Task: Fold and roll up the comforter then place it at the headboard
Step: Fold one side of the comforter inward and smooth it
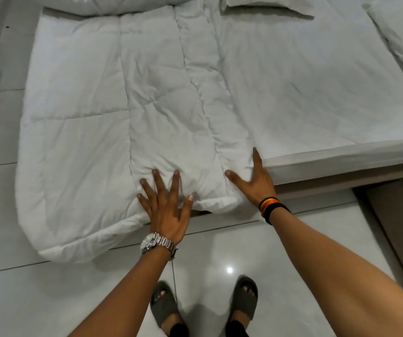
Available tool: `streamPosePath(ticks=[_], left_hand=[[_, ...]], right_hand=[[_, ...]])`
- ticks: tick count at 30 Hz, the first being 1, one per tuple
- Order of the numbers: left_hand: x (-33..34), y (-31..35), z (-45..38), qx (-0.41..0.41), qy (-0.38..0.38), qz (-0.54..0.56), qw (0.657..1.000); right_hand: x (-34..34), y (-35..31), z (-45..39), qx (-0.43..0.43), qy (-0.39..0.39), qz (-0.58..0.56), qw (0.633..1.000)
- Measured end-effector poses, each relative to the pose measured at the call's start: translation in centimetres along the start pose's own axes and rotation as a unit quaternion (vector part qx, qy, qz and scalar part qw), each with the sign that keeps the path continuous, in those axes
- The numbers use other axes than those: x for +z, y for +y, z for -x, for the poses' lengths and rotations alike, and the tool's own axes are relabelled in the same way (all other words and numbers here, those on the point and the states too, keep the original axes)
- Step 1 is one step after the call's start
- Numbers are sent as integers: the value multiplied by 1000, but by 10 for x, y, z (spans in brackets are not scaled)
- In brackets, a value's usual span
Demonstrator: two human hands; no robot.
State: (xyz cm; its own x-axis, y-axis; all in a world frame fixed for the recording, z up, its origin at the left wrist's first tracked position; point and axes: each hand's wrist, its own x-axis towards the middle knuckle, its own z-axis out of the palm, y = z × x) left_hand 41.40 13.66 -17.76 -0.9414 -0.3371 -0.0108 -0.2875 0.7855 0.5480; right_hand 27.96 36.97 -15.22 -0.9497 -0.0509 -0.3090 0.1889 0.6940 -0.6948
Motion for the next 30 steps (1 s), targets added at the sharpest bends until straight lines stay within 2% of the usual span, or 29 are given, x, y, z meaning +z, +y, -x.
streamPosePath(ticks=[5, 7, 12, 16, 19, 21, 24, 27, 30], left_hand=[[12, 10, -6, -35, 9, -37, 999], [11, 14, -4, -50, 1, -45, 998], [0, 47, 7, -99, -22, -17, 995], [-22, 87, 21, -121, 8, 14, 992], [-33, 108, 28, -132, 52, 53, 988], [-36, 115, 31, -120, 67, 50, 989], [-26, 115, 30, -95, 11, 18, 995], [-10, 111, 31, -121, -51, 30, 991], [1, 106, 46, -144, -55, 61, 986]], right_hand=[[-22, 14, -8, -81, -130, 70, 986], [-28, 15, -13, -95, -153, 84, 980], [-35, -10, 0, -91, -137, -14, 986], [-60, -21, 28, -89, -156, -129, 975], [-82, -22, 43, -17, -200, -246, 948], [-94, -17, 47, 40, -230, -256, 938], [-99, 0, 48, 85, -241, -229, 939], [-92, 12, 54, 97, -256, -230, 934], [-84, 26, 67, 145, -302, -269, 903]])
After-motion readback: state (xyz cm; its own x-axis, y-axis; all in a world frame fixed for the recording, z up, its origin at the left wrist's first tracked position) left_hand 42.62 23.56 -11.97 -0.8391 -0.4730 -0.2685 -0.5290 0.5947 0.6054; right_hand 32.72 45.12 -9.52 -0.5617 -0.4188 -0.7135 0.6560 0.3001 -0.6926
